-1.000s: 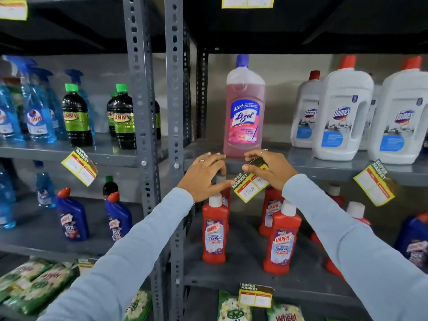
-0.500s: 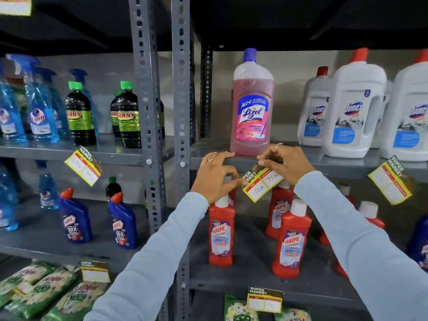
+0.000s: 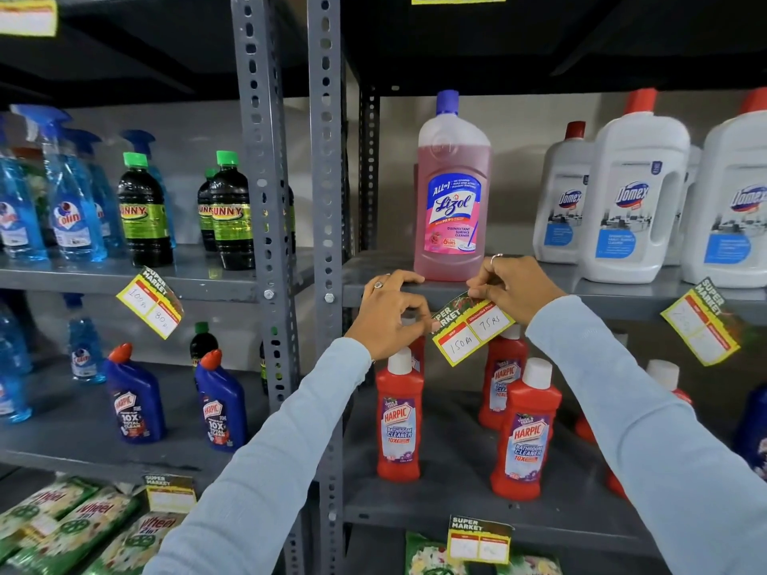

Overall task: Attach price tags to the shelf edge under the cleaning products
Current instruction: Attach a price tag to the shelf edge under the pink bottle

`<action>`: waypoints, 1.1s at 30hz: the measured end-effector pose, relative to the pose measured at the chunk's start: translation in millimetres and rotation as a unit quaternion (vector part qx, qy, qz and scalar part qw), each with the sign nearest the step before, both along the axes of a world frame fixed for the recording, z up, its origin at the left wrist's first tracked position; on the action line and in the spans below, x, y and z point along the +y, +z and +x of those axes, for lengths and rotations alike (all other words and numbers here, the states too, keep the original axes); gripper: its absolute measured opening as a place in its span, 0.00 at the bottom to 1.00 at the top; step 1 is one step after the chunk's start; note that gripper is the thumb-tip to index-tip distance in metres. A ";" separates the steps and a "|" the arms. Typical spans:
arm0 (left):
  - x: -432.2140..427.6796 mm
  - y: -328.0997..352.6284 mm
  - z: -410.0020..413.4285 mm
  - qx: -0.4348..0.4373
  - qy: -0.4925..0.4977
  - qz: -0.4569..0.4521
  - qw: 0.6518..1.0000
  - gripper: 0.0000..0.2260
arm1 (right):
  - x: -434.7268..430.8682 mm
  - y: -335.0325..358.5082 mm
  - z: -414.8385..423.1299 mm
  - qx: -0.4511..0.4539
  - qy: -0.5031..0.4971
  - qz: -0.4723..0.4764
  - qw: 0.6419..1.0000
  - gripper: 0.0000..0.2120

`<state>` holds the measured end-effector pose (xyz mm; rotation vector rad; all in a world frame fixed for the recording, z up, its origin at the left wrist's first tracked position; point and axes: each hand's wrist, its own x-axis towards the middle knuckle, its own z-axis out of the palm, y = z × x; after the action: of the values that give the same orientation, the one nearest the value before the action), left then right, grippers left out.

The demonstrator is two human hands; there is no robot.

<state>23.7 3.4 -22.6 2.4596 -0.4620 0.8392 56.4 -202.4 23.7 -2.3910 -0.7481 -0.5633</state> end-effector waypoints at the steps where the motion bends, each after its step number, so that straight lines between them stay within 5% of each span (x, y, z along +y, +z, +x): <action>1: 0.5 0.6 0.4 0.002 -0.004 0.000 1.000 0.05 | -0.1 -0.5 -0.5 0.004 -0.001 0.001 1.000 0.03; 10: 13.1 14.1 -6.8 0.052 -0.097 -0.063 0.992 0.05 | -5.9 -8.2 -7.6 -0.002 0.023 0.046 0.999 0.04; 18: 17.7 20.4 0.4 0.030 -0.066 -0.066 0.995 0.05 | -6.9 -22.4 -10.3 -0.058 -0.001 -0.029 0.998 0.04; 33: 13.1 27.9 6.9 0.018 -0.032 -0.054 0.998 0.06 | -4.3 -11.8 -6.4 -0.015 0.013 0.002 1.000 0.04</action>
<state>30.6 16.5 5.4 2.3452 -0.4670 0.7735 50.0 -206.7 12.0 -2.3695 -0.7900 -0.5915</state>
